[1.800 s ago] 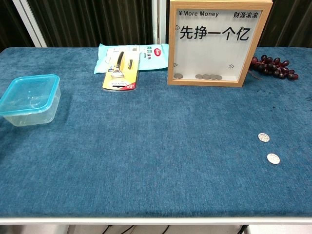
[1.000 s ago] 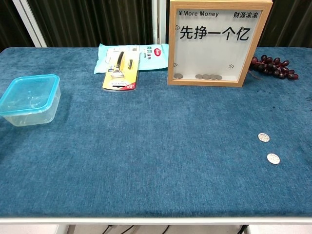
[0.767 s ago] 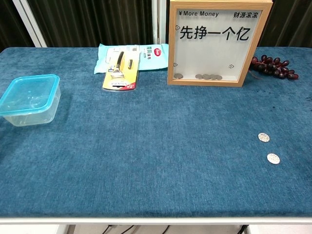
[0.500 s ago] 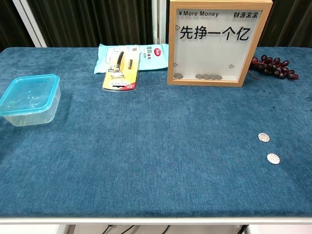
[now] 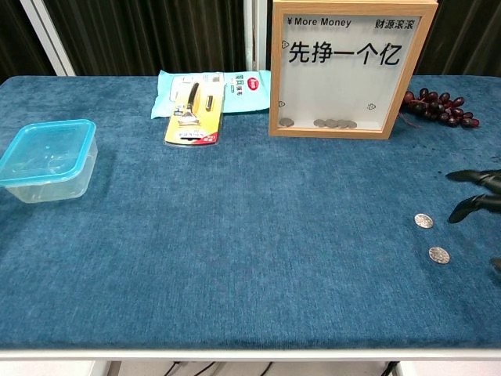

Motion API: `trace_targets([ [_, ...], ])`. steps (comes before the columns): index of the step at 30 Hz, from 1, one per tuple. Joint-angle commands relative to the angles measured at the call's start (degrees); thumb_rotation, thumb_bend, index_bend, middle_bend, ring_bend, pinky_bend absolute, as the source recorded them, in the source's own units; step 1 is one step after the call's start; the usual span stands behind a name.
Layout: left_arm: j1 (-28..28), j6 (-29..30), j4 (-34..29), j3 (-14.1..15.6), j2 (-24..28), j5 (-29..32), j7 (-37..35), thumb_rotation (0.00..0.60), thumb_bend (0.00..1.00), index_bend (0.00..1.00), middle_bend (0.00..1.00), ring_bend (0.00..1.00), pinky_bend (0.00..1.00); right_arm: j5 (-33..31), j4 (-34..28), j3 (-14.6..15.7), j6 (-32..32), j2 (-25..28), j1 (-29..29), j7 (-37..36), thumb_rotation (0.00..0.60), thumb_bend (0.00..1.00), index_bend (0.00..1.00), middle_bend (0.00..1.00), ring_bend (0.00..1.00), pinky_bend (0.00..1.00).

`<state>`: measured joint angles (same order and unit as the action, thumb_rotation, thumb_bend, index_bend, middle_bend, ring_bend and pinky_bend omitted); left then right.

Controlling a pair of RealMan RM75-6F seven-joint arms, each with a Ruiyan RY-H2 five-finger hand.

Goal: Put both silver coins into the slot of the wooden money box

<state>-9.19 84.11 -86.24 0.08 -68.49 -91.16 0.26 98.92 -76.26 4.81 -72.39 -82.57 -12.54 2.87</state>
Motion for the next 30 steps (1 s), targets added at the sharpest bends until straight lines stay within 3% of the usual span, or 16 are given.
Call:
trace_targets([
  [1,0.1,0.1,0.1,0.0,0.1,0.1,-0.2,0.600,0.05,0.00,0.00,0.00,0.00,-0.2,0.8,0.3,0.7,-1.0,-0.5,-0.3,0.600,0.34,0.29,0.00,0.00,0.00],
  [30,0.1,-0.2,1.0,0.0,0.1,0.1,-1.4,0.600,0.05,0.00,0.00,0.00,0.00,-1.5,2.9,2.1,1.3,-3.3,-1.3,-0.6,0.600,0.34,0.30,0.00,0.00,0.00],
])
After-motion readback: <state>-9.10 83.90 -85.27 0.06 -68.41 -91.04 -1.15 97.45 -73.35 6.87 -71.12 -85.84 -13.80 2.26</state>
